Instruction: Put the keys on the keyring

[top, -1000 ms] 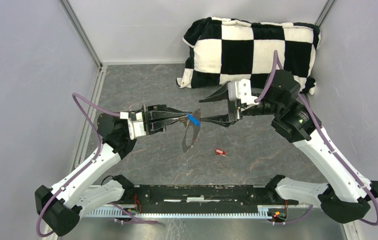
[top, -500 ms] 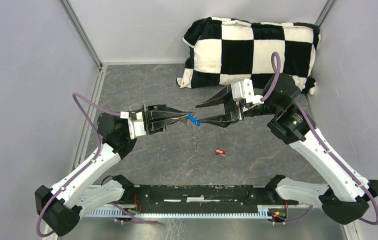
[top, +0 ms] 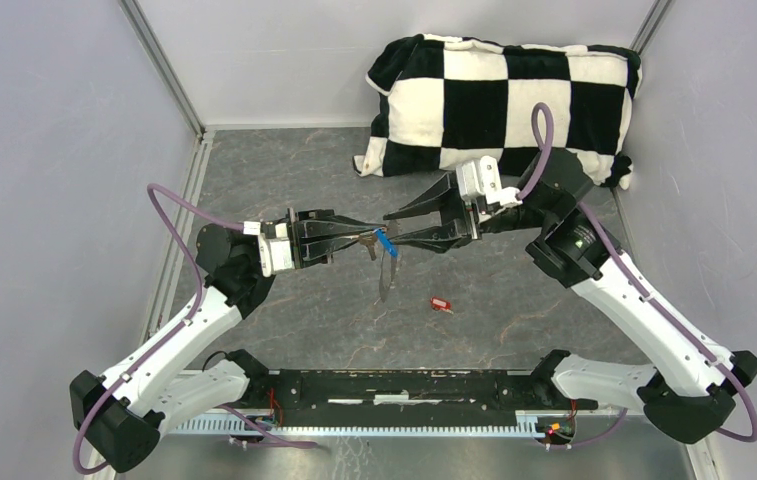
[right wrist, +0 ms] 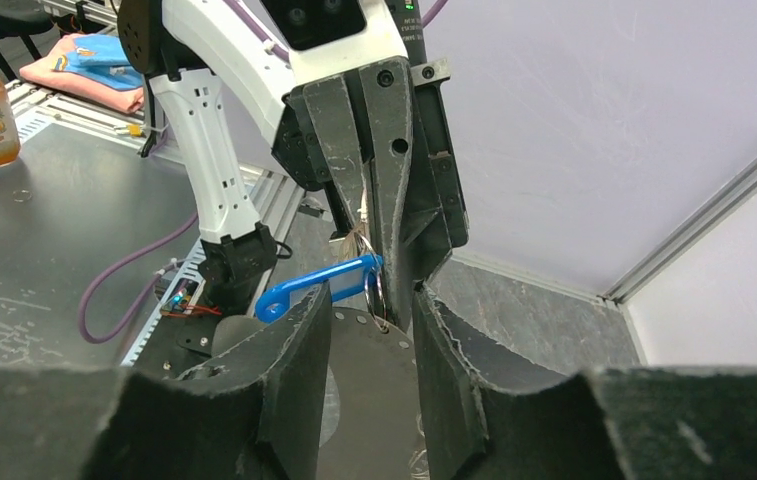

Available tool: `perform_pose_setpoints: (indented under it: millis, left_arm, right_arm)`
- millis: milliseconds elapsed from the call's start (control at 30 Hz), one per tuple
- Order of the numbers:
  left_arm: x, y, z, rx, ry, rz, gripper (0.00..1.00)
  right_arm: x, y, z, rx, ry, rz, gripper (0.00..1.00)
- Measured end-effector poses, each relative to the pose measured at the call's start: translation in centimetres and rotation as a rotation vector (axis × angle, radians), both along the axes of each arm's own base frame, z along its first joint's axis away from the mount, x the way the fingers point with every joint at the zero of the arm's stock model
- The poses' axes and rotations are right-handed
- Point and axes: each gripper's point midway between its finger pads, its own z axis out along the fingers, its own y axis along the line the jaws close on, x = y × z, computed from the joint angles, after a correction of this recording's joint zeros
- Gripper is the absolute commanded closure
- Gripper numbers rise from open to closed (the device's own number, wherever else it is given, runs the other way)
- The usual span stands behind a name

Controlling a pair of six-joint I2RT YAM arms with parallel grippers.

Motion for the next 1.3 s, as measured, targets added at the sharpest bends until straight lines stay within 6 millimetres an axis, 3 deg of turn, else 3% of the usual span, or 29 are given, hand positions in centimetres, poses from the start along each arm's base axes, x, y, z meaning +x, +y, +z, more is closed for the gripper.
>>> perform_pose_setpoints:
  millis: [167, 367, 467, 600, 667, 767, 867, 933, 1100, 1300]
  left_arm:
    - [0.0, 0.0, 0.0, 0.000, 0.000, 0.000, 0.98]
    - [0.0, 0.0, -0.1, 0.006, 0.007, 0.000, 0.98]
    - [0.0, 0.0, -0.3, 0.011, 0.010, -0.001, 0.98]
    - [0.1, 0.0, -0.5, 0.022, 0.021, -0.003, 0.96]
    - [0.2, -0.1, -0.8, 0.032, 0.030, 0.000, 0.83]
    - [0.8, -0.2, -1.6, 0.059, 0.035, 0.026, 0.47]
    - [2.5, -0.4, -3.1, 0.101, 0.062, 0.098, 0.38]
    - [3.4, -0.3, -4.4, 0.147, 0.075, 0.147, 0.27]
    - [4.9, 0.7, -6.8, 0.254, 0.037, 0.275, 0.25]
    - [4.5, 2.1, -7.9, 0.371, -0.107, 0.332, 0.25]
  right_arm:
    - [0.4, 0.2, -0.6, -0.019, 0.015, -0.013, 0.68]
    - [0.8, 0.4, -1.1, -0.032, 0.027, -0.020, 0.93]
    - [0.8, 0.4, -1.1, -0.031, 0.022, -0.020, 0.99]
    - [0.7, 0.5, -1.1, -0.031, 0.023, -0.017, 1.00]
    - [0.7, 0.5, -1.3, -0.037, 0.030, -0.019, 1.00]
    - [1.0, 0.5, -2.1, -0.072, 0.069, -0.036, 1.00]
    - [1.3, 0.8, -3.7, -0.137, 0.124, -0.053, 1.00]
    - [1.7, 0.7, -5.1, -0.186, 0.155, -0.086, 1.00]
    - [3.4, -0.2, -8.7, -0.322, 0.215, -0.208, 1.00]
    - [4.8, -1.0, -11.8, -0.456, 0.260, -0.299, 1.00]
